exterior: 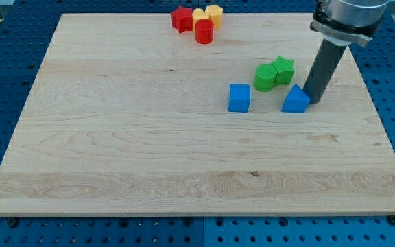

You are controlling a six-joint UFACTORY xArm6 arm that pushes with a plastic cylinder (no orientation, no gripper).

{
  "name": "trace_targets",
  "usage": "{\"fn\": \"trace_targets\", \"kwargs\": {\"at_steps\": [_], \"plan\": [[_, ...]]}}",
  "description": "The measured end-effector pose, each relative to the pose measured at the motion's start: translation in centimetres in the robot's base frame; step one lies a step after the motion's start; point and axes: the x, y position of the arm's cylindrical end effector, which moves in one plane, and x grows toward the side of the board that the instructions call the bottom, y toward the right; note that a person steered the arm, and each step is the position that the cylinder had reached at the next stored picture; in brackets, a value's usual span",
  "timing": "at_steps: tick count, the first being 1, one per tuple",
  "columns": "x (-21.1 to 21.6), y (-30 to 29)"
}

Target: Move your arm to the green star

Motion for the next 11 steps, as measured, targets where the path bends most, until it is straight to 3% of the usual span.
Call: {"fn": "trace_targets", "kwargs": {"at_steps": [2,4,5,6,8,11], "plan": [[0.3,-0.6],[-2.9,8.4],[-7.2,6.9],[-9.8,1.4],[-10.0,-10.4],[-7.9,-8.6]]}}
